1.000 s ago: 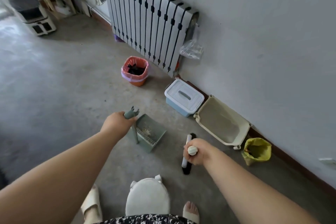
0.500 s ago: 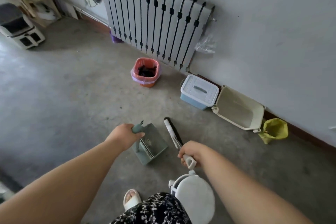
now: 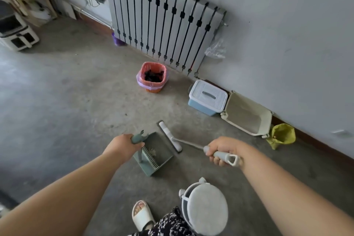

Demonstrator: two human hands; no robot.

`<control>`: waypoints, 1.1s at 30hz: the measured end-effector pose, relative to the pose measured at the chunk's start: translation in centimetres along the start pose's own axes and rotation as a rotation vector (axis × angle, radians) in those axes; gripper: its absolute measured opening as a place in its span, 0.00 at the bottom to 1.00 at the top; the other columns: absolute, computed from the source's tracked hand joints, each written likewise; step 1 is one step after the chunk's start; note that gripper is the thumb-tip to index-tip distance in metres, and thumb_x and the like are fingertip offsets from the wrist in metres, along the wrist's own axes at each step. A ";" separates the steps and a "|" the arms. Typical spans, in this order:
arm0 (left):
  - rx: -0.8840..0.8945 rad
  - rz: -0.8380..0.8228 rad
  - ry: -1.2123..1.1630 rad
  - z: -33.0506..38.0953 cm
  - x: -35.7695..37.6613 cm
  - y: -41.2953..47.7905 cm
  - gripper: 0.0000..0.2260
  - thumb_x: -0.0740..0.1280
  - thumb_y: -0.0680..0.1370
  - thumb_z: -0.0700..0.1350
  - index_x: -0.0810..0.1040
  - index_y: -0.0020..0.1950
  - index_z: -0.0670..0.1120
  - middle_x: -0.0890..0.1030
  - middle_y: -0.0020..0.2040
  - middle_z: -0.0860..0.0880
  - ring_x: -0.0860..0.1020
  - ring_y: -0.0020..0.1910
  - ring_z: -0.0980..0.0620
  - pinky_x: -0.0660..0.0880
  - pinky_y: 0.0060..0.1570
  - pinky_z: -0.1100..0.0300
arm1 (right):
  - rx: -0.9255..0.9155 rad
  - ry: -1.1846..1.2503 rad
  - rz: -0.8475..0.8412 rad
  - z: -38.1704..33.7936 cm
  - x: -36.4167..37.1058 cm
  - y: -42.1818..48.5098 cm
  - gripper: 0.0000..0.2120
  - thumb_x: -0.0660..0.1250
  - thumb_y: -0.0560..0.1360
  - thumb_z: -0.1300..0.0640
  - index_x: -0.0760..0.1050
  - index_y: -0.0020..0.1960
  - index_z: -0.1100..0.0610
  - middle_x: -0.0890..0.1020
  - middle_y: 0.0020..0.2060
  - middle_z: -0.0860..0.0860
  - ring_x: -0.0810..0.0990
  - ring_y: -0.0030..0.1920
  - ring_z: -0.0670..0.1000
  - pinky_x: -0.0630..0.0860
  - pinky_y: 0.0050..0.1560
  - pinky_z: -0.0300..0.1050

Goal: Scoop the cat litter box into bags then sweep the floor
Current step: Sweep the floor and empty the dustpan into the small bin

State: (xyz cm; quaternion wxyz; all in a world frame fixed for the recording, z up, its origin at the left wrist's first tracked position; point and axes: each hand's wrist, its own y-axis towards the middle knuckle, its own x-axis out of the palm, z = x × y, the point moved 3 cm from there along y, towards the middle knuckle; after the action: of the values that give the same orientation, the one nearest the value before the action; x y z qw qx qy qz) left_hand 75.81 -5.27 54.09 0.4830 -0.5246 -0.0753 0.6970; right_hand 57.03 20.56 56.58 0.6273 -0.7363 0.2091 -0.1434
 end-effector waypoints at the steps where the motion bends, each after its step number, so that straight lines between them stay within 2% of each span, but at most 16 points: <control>1: -0.007 0.005 -0.007 -0.4 -0.2 -0.1 0.11 0.67 0.76 0.56 0.74 0.41 0.50 0.78 0.38 0.50 0.76 0.37 0.51 0.70 0.34 0.58 | -0.027 -0.060 0.060 -0.3 0.3 0.7 0.07 0.57 0.77 0.68 0.65 0.42 0.58 0.68 0.29 0.55 0.69 0.18 0.47 0.66 0.18 0.32; 3: -0.019 0.020 -0.012 -1.4 -0.8 0.0 0.11 0.67 0.76 0.56 0.73 0.41 0.50 0.78 0.37 0.50 0.76 0.36 0.52 0.69 0.34 0.58 | -0.050 -0.210 0.164 -1.2 1.8 2.3 0.07 0.59 0.76 0.67 0.67 0.40 0.61 0.71 0.26 0.56 0.71 0.20 0.49 0.69 0.21 0.36; 6: -0.031 0.056 -0.012 -2.6 -1.5 0.2 0.11 0.67 0.76 0.56 0.76 0.44 0.49 0.79 0.40 0.49 0.77 0.39 0.49 0.70 0.38 0.58 | -0.063 -0.333 0.212 -2.5 5.2 4.3 0.10 0.59 0.77 0.67 0.68 0.36 0.61 0.74 0.25 0.54 0.72 0.28 0.51 0.71 0.31 0.44; 9: -0.044 0.088 -0.028 -3.6 -2.1 0.5 0.11 0.67 0.76 0.56 0.77 0.45 0.49 0.81 0.42 0.47 0.77 0.40 0.48 0.70 0.39 0.58 | -0.089 -0.349 0.182 -3.0 8.6 5.6 0.11 0.59 0.76 0.69 0.70 0.35 0.63 0.74 0.22 0.55 0.72 0.26 0.51 0.70 0.29 0.44; 12: -0.055 0.099 -0.028 -4.1 -2.7 1.0 0.13 0.68 0.75 0.56 0.79 0.49 0.47 0.82 0.45 0.46 0.78 0.45 0.45 0.70 0.42 0.58 | -0.040 -0.399 0.079 -3.2 10.2 6.0 0.08 0.58 0.77 0.65 0.71 0.39 0.63 0.74 0.18 0.53 0.71 0.19 0.49 0.70 0.23 0.39; 15: -0.070 0.093 -0.048 -4.0 -3.1 1.2 0.13 0.68 0.75 0.57 0.79 0.50 0.47 0.81 0.45 0.47 0.77 0.44 0.47 0.70 0.43 0.59 | -0.077 -0.300 0.009 -4.0 8.7 5.3 0.04 0.60 0.75 0.67 0.71 0.42 0.61 0.74 0.21 0.55 0.71 0.19 0.48 0.69 0.20 0.35; 17: -0.075 0.087 -0.056 -3.9 -3.4 1.3 0.14 0.68 0.75 0.57 0.79 0.50 0.47 0.81 0.45 0.47 0.76 0.43 0.48 0.70 0.42 0.59 | -0.081 -0.174 -0.025 -4.8 7.1 4.2 0.05 0.60 0.75 0.68 0.69 0.45 0.60 0.72 0.28 0.56 0.71 0.19 0.47 0.67 0.19 0.33; 20: -0.090 0.098 -0.081 -3.5 -4.6 1.5 0.15 0.68 0.74 0.58 0.79 0.48 0.46 0.81 0.44 0.47 0.78 0.43 0.47 0.71 0.42 0.58 | -0.027 0.053 -0.085 -6.0 5.4 2.8 0.07 0.57 0.78 0.67 0.64 0.44 0.57 0.67 0.31 0.54 0.69 0.18 0.46 0.65 0.17 0.31; 25: -0.062 0.143 -0.070 -0.4 -9.2 2.3 0.15 0.67 0.75 0.57 0.78 0.47 0.46 0.80 0.43 0.46 0.77 0.42 0.46 0.69 0.40 0.58 | -0.094 0.173 -0.030 -9.5 6.1 1.9 0.06 0.57 0.78 0.66 0.64 0.43 0.60 0.67 0.27 0.53 0.68 0.17 0.46 0.65 0.17 0.32; 30: -0.020 0.219 -0.006 3.8 -15.7 3.2 0.15 0.67 0.75 0.57 0.79 0.49 0.46 0.80 0.45 0.46 0.77 0.45 0.45 0.70 0.41 0.58 | -0.157 0.284 -0.032 -14.6 5.3 1.4 0.12 0.54 0.78 0.66 0.64 0.36 0.60 0.67 0.18 0.52 0.67 0.14 0.47 0.63 0.16 0.30; 33: 0.007 0.274 -0.011 6.8 -19.2 3.3 0.15 0.68 0.75 0.57 0.79 0.49 0.46 0.80 0.45 0.45 0.77 0.45 0.45 0.71 0.42 0.57 | -0.182 0.417 -0.038 -17.3 3.2 1.2 0.14 0.56 0.77 0.66 0.65 0.33 0.59 0.68 0.17 0.53 0.69 0.14 0.47 0.67 0.17 0.31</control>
State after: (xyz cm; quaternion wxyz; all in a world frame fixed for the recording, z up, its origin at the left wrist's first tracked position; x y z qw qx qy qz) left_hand 68.00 -18.74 67.73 0.3847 -0.5244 -0.0030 0.7597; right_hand 51.50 3.88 58.21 0.4989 -0.7481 0.3323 -0.2846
